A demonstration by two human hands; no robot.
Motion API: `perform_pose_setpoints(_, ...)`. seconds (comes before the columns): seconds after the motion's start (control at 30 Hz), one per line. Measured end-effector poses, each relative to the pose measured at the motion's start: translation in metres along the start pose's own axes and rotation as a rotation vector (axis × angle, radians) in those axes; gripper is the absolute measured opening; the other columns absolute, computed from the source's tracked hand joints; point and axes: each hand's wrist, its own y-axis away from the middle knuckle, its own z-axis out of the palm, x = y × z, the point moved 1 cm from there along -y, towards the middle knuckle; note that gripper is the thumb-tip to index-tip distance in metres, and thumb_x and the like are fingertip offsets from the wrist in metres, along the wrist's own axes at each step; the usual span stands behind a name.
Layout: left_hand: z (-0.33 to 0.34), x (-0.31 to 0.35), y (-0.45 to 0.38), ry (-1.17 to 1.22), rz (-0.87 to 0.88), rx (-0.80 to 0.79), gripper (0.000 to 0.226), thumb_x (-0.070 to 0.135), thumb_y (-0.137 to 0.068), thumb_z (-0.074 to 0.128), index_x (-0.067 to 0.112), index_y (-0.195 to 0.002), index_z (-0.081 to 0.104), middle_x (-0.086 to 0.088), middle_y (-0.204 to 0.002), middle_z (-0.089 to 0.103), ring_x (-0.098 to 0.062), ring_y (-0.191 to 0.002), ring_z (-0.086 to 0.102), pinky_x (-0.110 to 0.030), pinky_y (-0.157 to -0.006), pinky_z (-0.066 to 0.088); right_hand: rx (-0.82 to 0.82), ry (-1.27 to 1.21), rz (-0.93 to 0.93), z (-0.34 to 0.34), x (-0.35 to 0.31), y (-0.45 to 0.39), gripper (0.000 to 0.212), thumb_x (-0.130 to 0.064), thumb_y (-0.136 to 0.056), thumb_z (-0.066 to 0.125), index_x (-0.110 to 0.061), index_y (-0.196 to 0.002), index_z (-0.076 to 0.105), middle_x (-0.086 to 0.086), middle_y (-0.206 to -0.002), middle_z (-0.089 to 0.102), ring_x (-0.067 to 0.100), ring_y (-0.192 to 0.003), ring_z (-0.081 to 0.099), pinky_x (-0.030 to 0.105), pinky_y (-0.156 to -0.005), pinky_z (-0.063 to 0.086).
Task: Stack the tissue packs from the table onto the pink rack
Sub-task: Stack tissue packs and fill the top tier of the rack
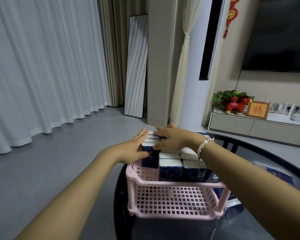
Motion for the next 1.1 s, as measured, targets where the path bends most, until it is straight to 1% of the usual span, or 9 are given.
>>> perform_pose_setpoints(0.1,-0.004,0.002,-0.002,-0.005,-0.013,-0.032,0.081,0.032,-0.097,0.049,0.035,-0.149,-0.012,0.024,-0.152,-0.025,-0.01,-0.142,0.023,-0.025,-0.108,0.03,0.012,0.039,0.011,0.006,-0.001,0.0,0.067,-0.049,-0.091,0.043,-0.022,-0.149,0.022,-0.004,-0.159,-0.003,0.024,-0.143,0.0,0.045,-0.113,0.009)
perform_pose_setpoints(0.17,-0.007,-0.001,-0.002,0.02,-0.012,-0.055,0.081,0.031,-0.097,0.051,0.034,-0.15,-0.01,0.023,-0.152,-0.024,-0.009,-0.145,0.015,-0.027,-0.114,0.023,0.003,0.003,0.011,0.009,-0.001,0.0,0.069,-0.05,-0.092,0.042,-0.024,-0.15,0.017,-0.004,-0.159,-0.005,0.023,-0.145,-0.002,0.045,-0.114,0.006)
perform_pose_setpoints(0.27,-0.006,-0.003,-0.002,0.076,-0.003,-0.048,0.08,0.031,-0.096,0.052,0.033,-0.15,-0.008,0.024,-0.152,-0.022,-0.008,-0.147,0.003,-0.036,-0.12,0.015,0.012,-0.049,0.007,0.011,0.002,0.005,0.071,-0.051,-0.093,0.043,-0.023,-0.15,0.013,-0.003,-0.16,-0.002,0.02,-0.146,-0.004,0.046,-0.116,0.004)
perform_pose_setpoints(0.37,-0.002,-0.002,0.003,0.172,0.008,-0.011,0.078,0.029,-0.097,0.051,0.035,-0.15,-0.006,0.027,-0.151,-0.02,-0.005,-0.145,0.01,-0.03,-0.117,0.02,0.028,-0.102,-0.004,0.012,0.005,0.011,0.072,-0.056,-0.092,0.043,-0.024,-0.15,0.015,-0.005,-0.159,0.003,0.017,-0.146,-0.003,0.046,-0.117,0.005)
perform_pose_setpoints(0.5,0.0,0.009,0.016,0.267,0.04,0.111,0.07,0.029,-0.098,0.049,0.032,-0.152,0.003,0.023,-0.154,-0.013,-0.003,-0.145,0.005,-0.026,-0.117,0.013,0.168,-0.242,-0.019,0.007,0.005,0.027,0.062,-0.051,-0.092,0.047,-0.023,-0.146,0.031,-0.006,-0.157,0.019,0.017,-0.144,0.008,0.048,-0.117,0.014)
perform_pose_setpoints(0.6,0.006,0.031,0.031,0.328,0.067,0.312,0.059,0.034,-0.098,0.047,0.029,-0.15,0.021,0.018,-0.156,0.008,-0.004,-0.144,0.012,-0.019,-0.113,0.013,0.339,-0.316,-0.032,0.007,0.006,0.047,0.047,-0.042,-0.093,0.051,-0.025,-0.136,0.047,-0.006,-0.148,0.039,0.017,-0.138,0.021,0.044,-0.113,0.023)
perform_pose_setpoints(0.73,0.019,0.069,0.051,0.281,0.107,0.557,0.04,0.032,-0.098,0.045,0.031,-0.139,0.044,0.011,-0.152,0.032,-0.011,-0.141,0.027,-0.038,-0.118,0.019,0.528,-0.378,-0.012,0.015,0.012,0.084,0.036,-0.035,-0.093,0.052,-0.025,-0.127,0.056,-0.009,-0.132,0.055,0.012,-0.13,0.031,0.032,-0.108,0.03)
perform_pose_setpoints(0.83,0.037,0.104,0.066,0.242,0.187,0.663,0.032,0.027,-0.098,0.046,0.031,-0.129,0.055,0.013,-0.14,0.046,-0.009,-0.133,0.035,-0.031,-0.114,0.02,0.625,-0.365,0.006,0.024,0.018,0.123,0.031,-0.034,-0.093,0.052,-0.026,-0.122,0.06,-0.013,-0.124,0.06,0.009,-0.124,0.036,0.033,-0.105,0.033)
perform_pose_setpoints(1.1,0.115,0.184,0.072,0.339,0.314,0.578,0.023,0.023,-0.094,0.051,0.026,-0.111,0.066,0.015,-0.108,0.058,-0.012,-0.11,0.054,-0.038,-0.102,0.038,0.743,-0.376,0.173,0.077,0.056,0.226,0.025,-0.029,-0.092,0.053,-0.026,-0.112,0.067,-0.013,-0.104,0.063,0.009,-0.102,0.038,0.024,-0.086,0.03)
